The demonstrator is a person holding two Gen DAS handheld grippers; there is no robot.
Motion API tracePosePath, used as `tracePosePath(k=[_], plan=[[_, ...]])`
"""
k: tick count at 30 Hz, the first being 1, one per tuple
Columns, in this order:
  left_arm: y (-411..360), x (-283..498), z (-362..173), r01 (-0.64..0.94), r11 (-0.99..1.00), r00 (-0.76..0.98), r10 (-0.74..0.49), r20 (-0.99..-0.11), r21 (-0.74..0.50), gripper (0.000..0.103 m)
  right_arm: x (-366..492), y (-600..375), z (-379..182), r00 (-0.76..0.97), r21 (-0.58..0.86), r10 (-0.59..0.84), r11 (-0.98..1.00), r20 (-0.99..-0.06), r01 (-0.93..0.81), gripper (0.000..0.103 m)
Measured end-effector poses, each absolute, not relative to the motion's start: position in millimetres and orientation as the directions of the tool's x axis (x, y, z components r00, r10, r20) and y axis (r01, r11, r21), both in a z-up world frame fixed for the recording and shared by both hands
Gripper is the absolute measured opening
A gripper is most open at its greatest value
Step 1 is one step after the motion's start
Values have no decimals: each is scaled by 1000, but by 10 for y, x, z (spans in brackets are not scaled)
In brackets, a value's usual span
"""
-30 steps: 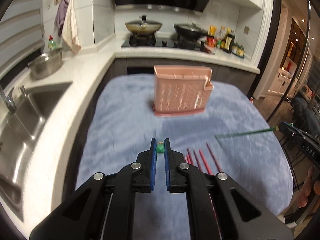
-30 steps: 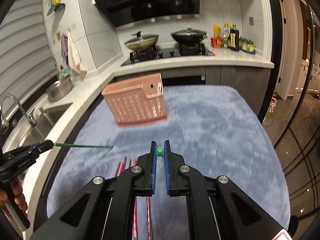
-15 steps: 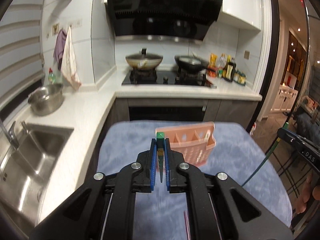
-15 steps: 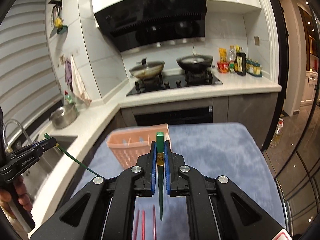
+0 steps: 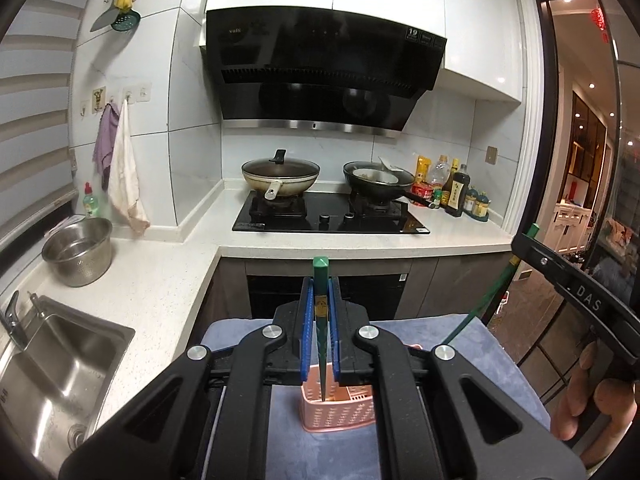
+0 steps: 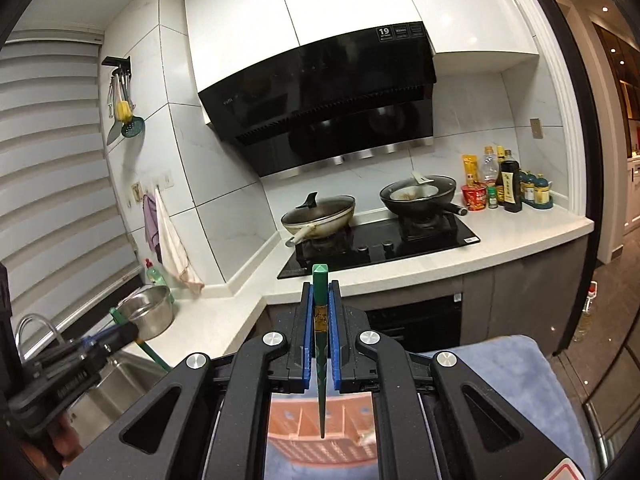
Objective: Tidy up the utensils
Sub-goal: 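Lower the left tool's green chopstick into the pink holder while the right tool inserts its own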
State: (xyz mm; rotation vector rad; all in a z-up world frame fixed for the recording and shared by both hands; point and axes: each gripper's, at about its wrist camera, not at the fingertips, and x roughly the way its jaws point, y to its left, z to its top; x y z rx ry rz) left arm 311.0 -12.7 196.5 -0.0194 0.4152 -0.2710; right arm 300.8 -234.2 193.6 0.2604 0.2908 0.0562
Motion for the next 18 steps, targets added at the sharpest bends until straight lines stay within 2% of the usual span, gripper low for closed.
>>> tracePosePath(k=[8,16,17,18], plan=[[-179,3337,1845,263,961,867,-275,-415,-85,7,3393,-2261,1581,931,247,97,969,-351,-8,7],[-211,3573,1437,258,960,826,-277,-492,-108,8,3615,-2318,1152,886,230,86,973,-456,24,7],[-205,3581,1400,250,962,826,-272,-494,-112,11,3616,-2320,1137,885,226,79,974,-460,30,8],[-183,3589,1354,225,967,828,-253,-501,-118,26,3602,-2325,1123,885,223,67,974,-461,42,15]])
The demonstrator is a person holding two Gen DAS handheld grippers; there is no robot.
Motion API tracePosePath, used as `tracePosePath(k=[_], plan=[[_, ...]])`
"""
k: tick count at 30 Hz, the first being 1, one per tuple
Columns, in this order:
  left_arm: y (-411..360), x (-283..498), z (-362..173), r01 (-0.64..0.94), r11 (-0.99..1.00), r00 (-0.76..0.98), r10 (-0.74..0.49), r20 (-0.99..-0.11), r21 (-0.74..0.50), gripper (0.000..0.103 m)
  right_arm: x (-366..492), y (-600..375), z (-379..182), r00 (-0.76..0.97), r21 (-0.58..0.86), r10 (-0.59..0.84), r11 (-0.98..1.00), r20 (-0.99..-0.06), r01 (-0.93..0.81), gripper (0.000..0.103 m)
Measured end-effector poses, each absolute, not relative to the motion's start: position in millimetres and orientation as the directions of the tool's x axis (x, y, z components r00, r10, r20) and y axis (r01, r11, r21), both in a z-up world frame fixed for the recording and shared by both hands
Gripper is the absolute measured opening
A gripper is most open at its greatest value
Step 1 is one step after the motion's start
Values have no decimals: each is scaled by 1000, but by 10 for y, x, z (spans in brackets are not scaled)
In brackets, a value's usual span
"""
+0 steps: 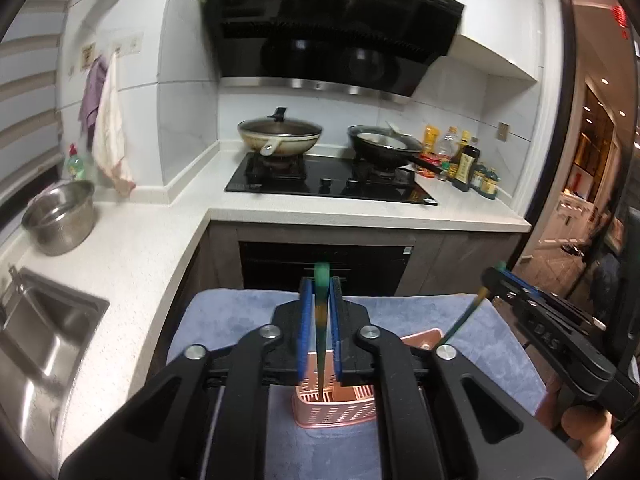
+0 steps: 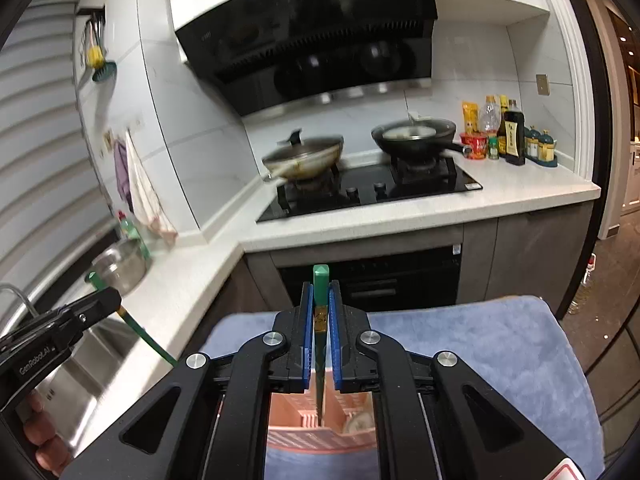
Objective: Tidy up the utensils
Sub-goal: 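Lower the left tool's green chopstick into the pink holder while the right tool inserts its own, then open both tools and move them back toward the red chopsticks, then grasp a red chopstick with the right tool while the left tool grasps another red chopstick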
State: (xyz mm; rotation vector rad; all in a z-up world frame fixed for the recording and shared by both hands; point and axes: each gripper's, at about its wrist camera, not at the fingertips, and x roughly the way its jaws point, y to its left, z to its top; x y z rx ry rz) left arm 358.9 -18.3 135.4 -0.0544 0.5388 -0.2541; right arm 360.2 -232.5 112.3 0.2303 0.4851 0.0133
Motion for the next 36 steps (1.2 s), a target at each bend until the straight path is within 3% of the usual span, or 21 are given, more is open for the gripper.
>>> tracePosePath(k=[2,3,9,14,25,36], plan=[[-148,3581,1318,194,973,829,-229,-510,-122,52,3538,-2369,1134,890,231,51,971,-453,62,33],[-116,3549,1313,182,975,837,-220,-501,-125,55,3484,-2395,1158,896,241,50,968,-441,65,40],[57,3305,1245,136,987,850,-162,-502,-88,73,3140,-2466,1229,903,235,41,970,-428,67,43],[228,2978,879,104,991,824,-135,-551,-87,78,2728,-2447,971,878,221,50,973,-476,64,48],[374,2368,-512,59,997,640,-74,-765,-48,78,1914,-2178,-350,680,155,58,985,-731,83,49],[548,1915,-1059,19,999,536,-36,-844,-31,78,1313,-2152,-878,574,166,78,981,-815,103,49]])
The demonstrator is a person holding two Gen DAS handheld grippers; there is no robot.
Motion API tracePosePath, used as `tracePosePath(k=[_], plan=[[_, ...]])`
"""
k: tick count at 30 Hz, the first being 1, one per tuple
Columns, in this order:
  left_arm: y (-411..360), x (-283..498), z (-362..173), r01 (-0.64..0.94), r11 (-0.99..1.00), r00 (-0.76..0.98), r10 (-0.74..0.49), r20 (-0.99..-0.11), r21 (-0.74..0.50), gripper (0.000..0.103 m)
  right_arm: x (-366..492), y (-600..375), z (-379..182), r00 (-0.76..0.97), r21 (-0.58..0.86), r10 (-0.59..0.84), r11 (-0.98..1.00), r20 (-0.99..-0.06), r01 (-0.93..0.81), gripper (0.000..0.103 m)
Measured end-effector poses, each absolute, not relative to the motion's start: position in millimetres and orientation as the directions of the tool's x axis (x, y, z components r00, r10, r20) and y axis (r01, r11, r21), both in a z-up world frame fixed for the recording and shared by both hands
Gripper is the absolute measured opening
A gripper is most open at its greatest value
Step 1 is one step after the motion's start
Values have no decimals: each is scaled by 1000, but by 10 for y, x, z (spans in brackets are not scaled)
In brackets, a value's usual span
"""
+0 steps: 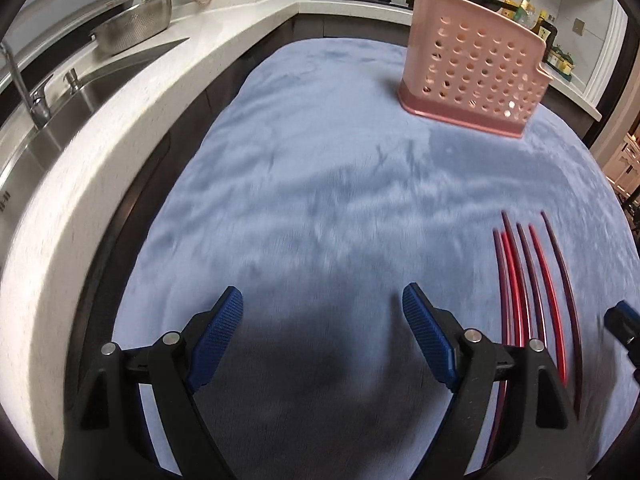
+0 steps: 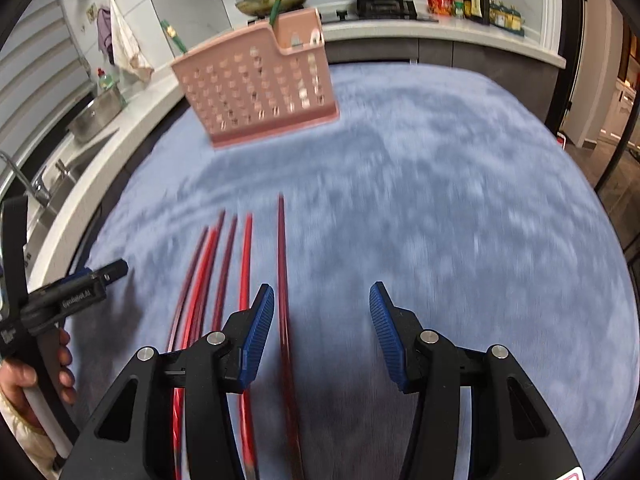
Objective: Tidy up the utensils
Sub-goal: 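Grasp a red chopstick with the right tool while the left tool grasps another red chopstick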
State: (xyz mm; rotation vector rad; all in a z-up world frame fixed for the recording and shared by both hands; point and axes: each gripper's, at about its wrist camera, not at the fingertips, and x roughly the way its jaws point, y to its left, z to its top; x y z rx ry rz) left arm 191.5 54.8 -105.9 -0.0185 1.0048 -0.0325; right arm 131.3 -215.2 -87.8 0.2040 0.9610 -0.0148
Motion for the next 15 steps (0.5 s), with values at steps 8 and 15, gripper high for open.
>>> tracePosePath(k=[8,15], plan=[[463,1539,-1041,77,996,517,-71,-853,-36,78,923,-1980,-1074,511,119,79,992,-856,46,33],[333,1245,-1013,164,983,466,-150,-872,-81,78,686,-1873,-1121,503,59,52,998,-863,-1,21]])
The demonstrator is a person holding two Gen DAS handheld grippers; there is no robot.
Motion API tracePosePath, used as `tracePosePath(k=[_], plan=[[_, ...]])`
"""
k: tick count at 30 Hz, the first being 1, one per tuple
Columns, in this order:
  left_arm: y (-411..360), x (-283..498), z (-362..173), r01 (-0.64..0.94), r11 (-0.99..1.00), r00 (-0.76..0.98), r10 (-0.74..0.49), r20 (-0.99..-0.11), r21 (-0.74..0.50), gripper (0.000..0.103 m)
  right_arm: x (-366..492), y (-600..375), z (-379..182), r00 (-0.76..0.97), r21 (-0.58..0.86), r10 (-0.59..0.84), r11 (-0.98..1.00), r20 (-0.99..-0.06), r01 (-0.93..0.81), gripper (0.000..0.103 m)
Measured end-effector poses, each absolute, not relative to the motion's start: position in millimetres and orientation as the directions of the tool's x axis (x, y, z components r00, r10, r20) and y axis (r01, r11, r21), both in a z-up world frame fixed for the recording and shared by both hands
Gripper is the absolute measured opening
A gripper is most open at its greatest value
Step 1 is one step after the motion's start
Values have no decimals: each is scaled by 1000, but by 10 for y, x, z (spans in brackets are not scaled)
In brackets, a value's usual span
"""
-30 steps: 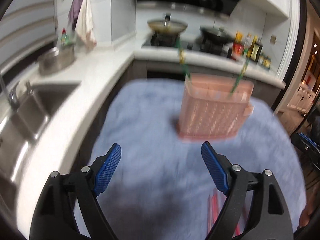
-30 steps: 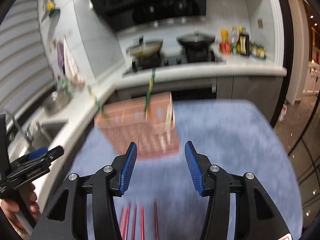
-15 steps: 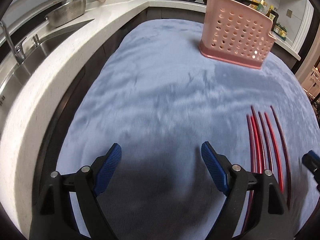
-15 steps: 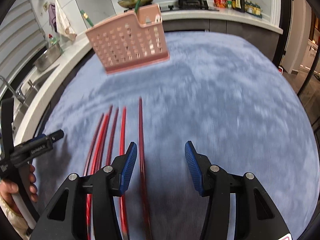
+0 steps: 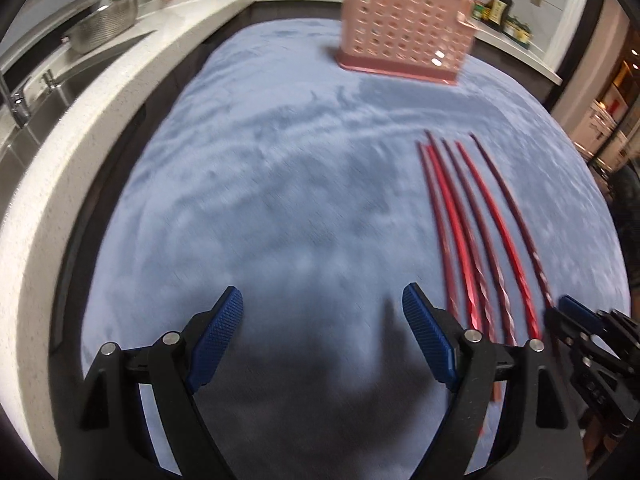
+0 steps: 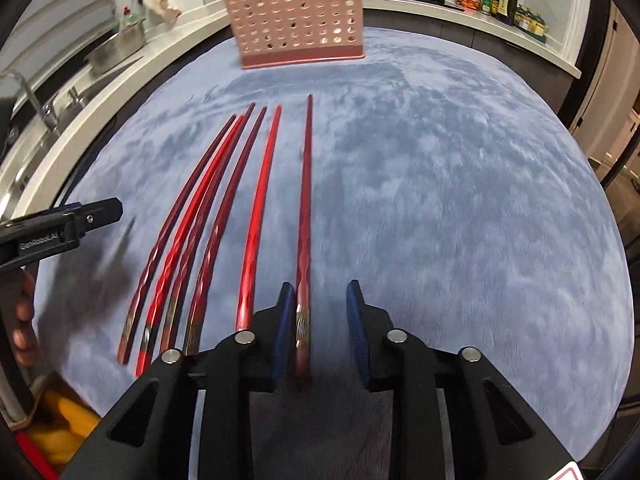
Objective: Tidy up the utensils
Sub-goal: 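Grasp a red chopstick with the right tool while the left tool grasps another red chopstick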
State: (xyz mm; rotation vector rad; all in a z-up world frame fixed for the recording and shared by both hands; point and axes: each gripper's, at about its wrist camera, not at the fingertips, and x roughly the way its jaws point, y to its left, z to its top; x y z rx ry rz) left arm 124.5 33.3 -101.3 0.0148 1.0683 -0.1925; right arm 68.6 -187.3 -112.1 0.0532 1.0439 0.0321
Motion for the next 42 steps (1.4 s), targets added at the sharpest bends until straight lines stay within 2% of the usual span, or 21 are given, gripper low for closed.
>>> tracePosePath(k=[6,10,12,19,25,33,38,42], plan=[[228,1060,-1011,227,969,437,-187,-880,-93,78,554,-1879,-1134,504,74,63,997,-861,2,13],[125,944,-1031,291,951,406,-220,-887,-103,73,486,-1882,-1139,507,75,64,997,-860,1,8],[75,903,-1054,318,942,387,-236,-892,-111,65,453,-1881,-1136,508,76,64,997,-859,4,8],[-95,752,-1103,403,907,339,-269,-902,-119,58,365,-1906,-1112,516,83,63,996,-854,16,8],[-113,714,-1134,408,907,327,-257,-909,-110,48,328,-1912,-1101,520,86,61,996,-852,23,8],[-148,658,-1142,431,896,318,-266,-910,-111,28,317,-1890,-1092,523,79,58,997,-851,19,8],[-142,652,-1142,436,892,313,-279,-908,-124,8,318,-1871,-1089,522,77,58,997,-851,14,8],[-119,652,-1097,426,897,333,-280,-900,-121,7,316,-1856,-1064,531,68,54,998,-846,8,8]])
